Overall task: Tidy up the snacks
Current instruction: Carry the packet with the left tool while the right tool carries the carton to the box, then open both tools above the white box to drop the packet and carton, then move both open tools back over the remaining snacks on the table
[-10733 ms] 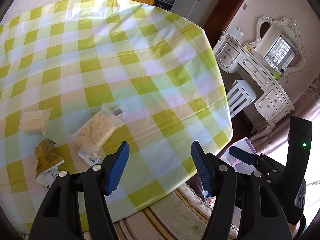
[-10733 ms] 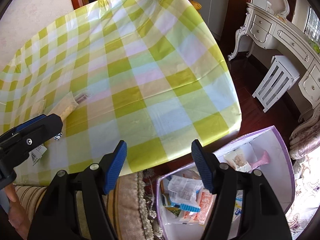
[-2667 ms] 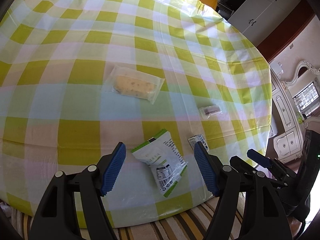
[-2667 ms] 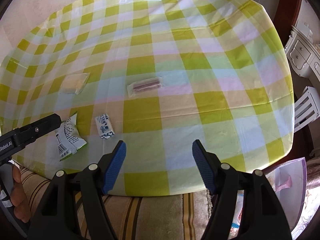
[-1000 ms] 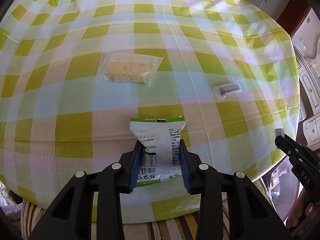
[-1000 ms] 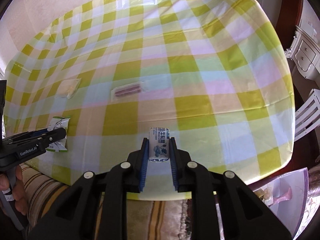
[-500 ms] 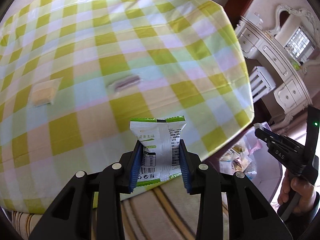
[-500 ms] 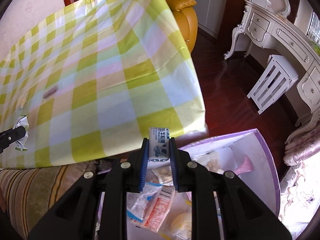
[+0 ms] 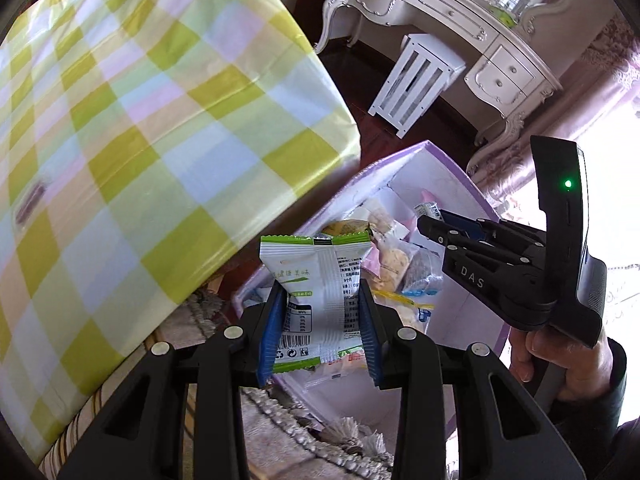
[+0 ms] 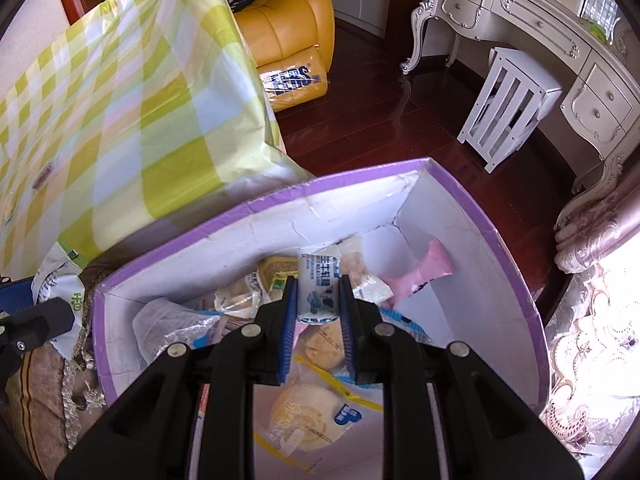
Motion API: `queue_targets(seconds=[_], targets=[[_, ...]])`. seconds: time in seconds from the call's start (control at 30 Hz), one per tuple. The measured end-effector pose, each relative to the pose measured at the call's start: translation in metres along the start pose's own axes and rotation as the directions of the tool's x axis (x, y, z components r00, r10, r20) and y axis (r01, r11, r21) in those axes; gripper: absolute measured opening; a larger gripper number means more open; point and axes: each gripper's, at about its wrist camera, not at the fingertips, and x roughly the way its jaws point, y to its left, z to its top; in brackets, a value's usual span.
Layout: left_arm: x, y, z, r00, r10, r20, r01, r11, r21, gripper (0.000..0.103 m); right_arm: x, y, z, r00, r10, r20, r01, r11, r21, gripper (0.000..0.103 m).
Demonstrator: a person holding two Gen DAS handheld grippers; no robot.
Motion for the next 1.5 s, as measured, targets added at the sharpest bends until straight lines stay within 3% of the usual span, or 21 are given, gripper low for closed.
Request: queue_targets(seconds=[0.3, 0.4, 0.83, 1.2, 1.5], targets=[[0.025, -0.041, -0.002, 0.993, -0.072, -0.096, 0.082, 0.991, 0.108, 0.037, 0.003, -0.025, -0.01, 1.0, -0.015, -0.01, 0.015, 0.998, 0.054, 0.023], [0.023, -0.04, -0.002, 0.994, -0.073, -0.084, 0.081, 0.991, 0.102, 0.045, 0.001, -0.026, -0.01, 1.0, -0.021, -0.005, 0.021, 0.998, 0.06, 0.039], [0.004, -0.014, 0.001, 0.998, -0.054, -0.013, 0.054, 0.998, 0.029, 0.045, -0.005, -0.01, -0.004, 1.0, -0.009, 0.006, 0.009, 1.0, 0.029, 0.048], [-0.043, 0.067, 0.01, 0.987, 0.087, 0.136, -0.072, 0.992, -0.107, 0.045, -0.019, 0.042, 0.016, 0.999, 0.037, 0.038, -0.035, 0.998, -0.057, 0.055], [-0.089, 0.157, 0.004, 0.958, 0.187, 0.217, -0.122, 0.953, -0.279, 0.045, -0.03, 0.098, 0.039, 0.993, 0.09, 0.07, -0.08, 0.988, -0.132, 0.061]])
